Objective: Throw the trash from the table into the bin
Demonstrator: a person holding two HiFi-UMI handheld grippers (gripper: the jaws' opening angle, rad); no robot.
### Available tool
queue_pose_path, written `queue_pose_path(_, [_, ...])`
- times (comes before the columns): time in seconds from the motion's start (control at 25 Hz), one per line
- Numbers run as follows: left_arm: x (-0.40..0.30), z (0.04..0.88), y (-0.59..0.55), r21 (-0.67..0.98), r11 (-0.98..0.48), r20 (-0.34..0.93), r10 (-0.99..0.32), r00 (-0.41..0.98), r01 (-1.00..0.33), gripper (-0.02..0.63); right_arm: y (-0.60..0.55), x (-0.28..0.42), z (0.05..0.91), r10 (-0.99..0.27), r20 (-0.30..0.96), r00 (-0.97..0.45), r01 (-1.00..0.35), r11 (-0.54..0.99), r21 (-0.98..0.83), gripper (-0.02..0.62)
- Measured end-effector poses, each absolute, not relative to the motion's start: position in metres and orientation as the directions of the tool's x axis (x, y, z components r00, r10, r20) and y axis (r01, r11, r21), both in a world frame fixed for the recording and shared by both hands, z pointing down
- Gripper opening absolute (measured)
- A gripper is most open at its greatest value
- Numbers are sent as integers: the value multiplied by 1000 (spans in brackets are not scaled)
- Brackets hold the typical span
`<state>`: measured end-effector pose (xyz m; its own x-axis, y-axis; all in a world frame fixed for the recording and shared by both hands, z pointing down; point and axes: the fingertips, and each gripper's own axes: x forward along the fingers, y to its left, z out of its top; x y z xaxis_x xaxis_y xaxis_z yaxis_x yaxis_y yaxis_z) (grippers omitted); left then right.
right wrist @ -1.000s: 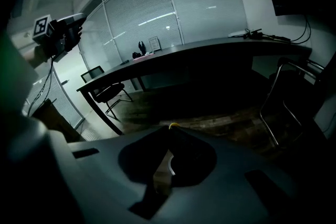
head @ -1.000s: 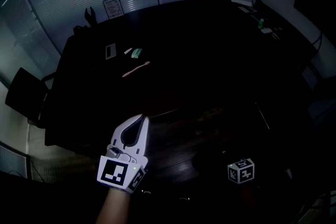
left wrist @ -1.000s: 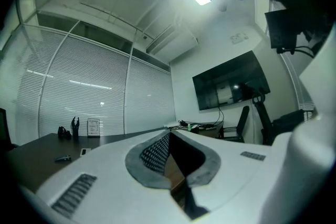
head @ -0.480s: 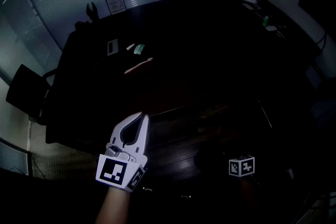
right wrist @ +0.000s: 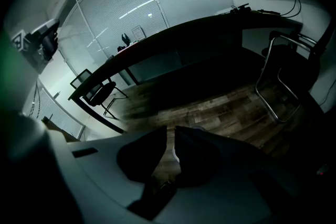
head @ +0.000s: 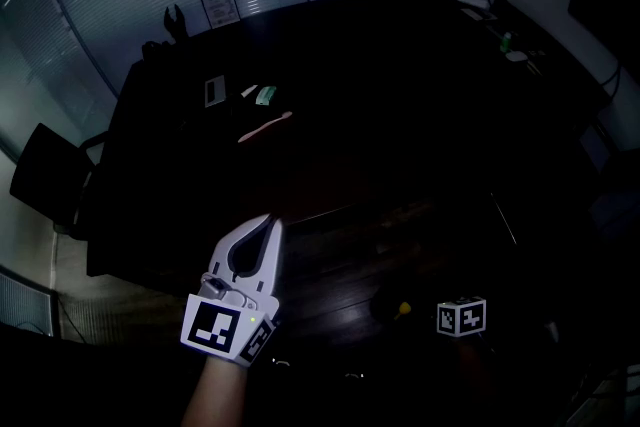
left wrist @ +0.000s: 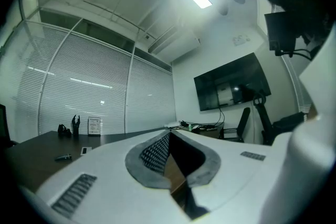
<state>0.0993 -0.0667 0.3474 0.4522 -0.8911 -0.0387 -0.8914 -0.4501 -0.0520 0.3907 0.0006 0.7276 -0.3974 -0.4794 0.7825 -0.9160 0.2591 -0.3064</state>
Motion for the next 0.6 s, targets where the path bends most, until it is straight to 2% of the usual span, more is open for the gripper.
queue_pose_path(0.4, [91,343,-63,-51,-447,-50,-892,449,-893,0,-6,393,704,-554,742,-378,-925,246,-288,35])
queue_pose_path(0.6, [89,339,-58,-49,-446,-60,-892,448,-894,0,-13,383,661,-648,629,-430,-902,294,-315,6])
